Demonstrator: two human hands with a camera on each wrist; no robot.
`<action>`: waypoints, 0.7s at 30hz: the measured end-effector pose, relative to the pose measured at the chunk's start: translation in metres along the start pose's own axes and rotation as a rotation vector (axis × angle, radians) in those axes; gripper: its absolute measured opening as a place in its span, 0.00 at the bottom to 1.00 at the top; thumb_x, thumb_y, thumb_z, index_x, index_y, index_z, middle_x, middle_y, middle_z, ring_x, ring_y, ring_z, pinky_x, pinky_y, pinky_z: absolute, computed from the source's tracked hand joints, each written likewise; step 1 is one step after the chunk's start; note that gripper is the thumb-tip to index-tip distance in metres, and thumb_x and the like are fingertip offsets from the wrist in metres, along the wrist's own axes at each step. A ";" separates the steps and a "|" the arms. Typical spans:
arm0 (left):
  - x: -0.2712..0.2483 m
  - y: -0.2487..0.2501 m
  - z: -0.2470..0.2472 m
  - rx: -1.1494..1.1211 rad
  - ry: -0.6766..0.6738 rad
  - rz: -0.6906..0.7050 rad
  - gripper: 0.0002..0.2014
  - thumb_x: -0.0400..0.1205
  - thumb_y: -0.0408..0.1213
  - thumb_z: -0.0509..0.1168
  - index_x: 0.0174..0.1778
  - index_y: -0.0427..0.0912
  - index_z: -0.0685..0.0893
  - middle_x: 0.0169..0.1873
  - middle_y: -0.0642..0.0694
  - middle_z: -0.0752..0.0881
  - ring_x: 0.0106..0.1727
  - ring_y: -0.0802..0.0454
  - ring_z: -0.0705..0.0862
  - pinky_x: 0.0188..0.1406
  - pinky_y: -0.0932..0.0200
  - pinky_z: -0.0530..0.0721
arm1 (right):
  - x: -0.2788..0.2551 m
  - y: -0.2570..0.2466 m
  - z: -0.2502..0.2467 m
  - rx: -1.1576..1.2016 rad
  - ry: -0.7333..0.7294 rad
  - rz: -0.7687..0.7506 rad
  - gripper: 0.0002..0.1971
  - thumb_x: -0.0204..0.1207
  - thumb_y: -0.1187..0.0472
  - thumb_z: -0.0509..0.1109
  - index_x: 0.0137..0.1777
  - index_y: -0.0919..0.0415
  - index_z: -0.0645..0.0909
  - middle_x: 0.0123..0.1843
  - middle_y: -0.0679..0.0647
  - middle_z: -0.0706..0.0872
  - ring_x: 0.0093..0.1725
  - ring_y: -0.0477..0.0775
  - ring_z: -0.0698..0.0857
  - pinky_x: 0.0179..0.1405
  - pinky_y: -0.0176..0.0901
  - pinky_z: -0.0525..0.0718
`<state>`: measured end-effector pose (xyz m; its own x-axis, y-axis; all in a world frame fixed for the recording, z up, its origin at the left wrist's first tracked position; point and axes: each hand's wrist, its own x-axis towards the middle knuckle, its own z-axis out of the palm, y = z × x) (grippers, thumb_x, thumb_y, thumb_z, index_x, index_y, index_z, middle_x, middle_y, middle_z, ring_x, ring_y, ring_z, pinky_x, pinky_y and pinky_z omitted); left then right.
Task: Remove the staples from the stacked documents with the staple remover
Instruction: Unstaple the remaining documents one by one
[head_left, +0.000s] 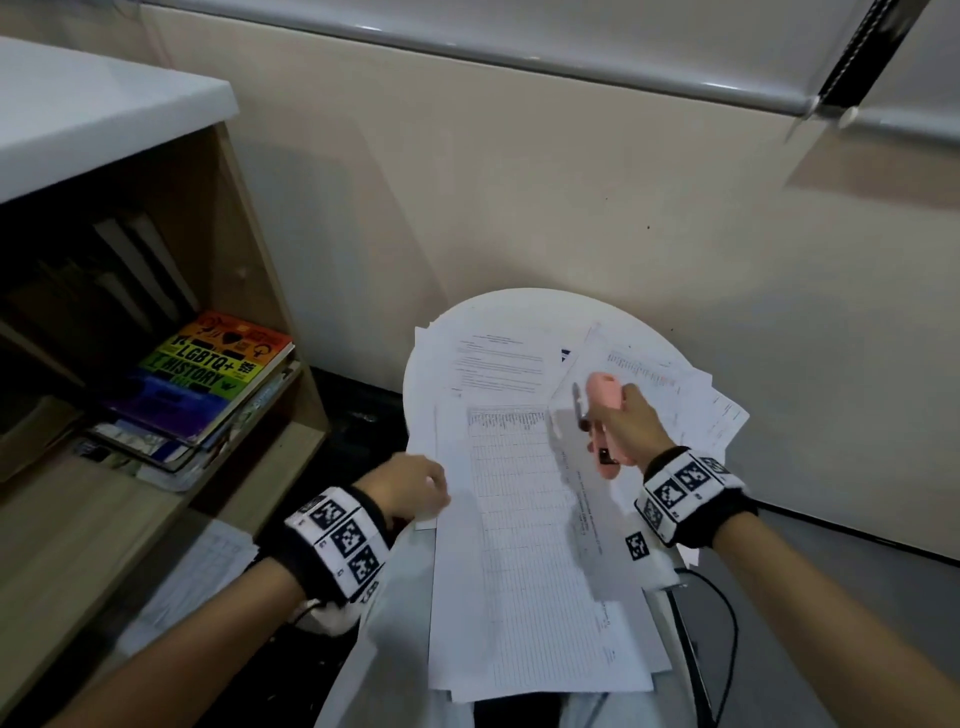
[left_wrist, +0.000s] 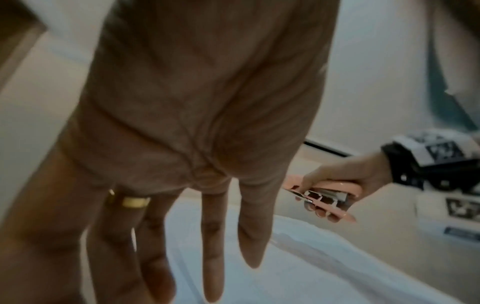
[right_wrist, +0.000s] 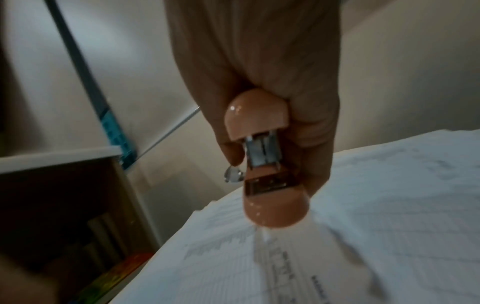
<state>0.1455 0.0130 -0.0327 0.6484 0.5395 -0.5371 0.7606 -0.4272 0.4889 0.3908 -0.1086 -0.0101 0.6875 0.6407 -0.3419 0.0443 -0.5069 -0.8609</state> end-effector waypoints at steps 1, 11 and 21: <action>0.007 0.000 -0.005 0.121 0.129 -0.006 0.12 0.82 0.42 0.64 0.57 0.41 0.85 0.56 0.43 0.84 0.57 0.46 0.83 0.50 0.55 0.84 | 0.000 -0.001 0.012 -0.075 -0.047 -0.020 0.16 0.78 0.64 0.66 0.63 0.63 0.68 0.56 0.65 0.82 0.39 0.59 0.85 0.36 0.52 0.85; 0.081 -0.001 0.018 0.325 0.225 0.209 0.39 0.80 0.51 0.66 0.83 0.42 0.56 0.83 0.50 0.52 0.83 0.45 0.51 0.80 0.44 0.60 | 0.001 0.003 0.102 -0.537 -0.137 -0.031 0.26 0.84 0.54 0.59 0.77 0.64 0.60 0.67 0.66 0.78 0.60 0.65 0.83 0.49 0.46 0.78; 0.087 -0.002 0.022 0.356 0.239 0.247 0.40 0.80 0.45 0.68 0.83 0.38 0.55 0.84 0.45 0.52 0.84 0.41 0.50 0.81 0.48 0.60 | 0.013 0.005 0.137 -0.755 -0.092 -0.061 0.37 0.77 0.65 0.69 0.80 0.64 0.51 0.74 0.67 0.65 0.65 0.68 0.77 0.45 0.49 0.71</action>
<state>0.2011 0.0450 -0.0953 0.8165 0.5243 -0.2418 0.5766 -0.7623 0.2939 0.3005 -0.0231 -0.0703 0.6062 0.7088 -0.3608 0.5867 -0.7048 -0.3988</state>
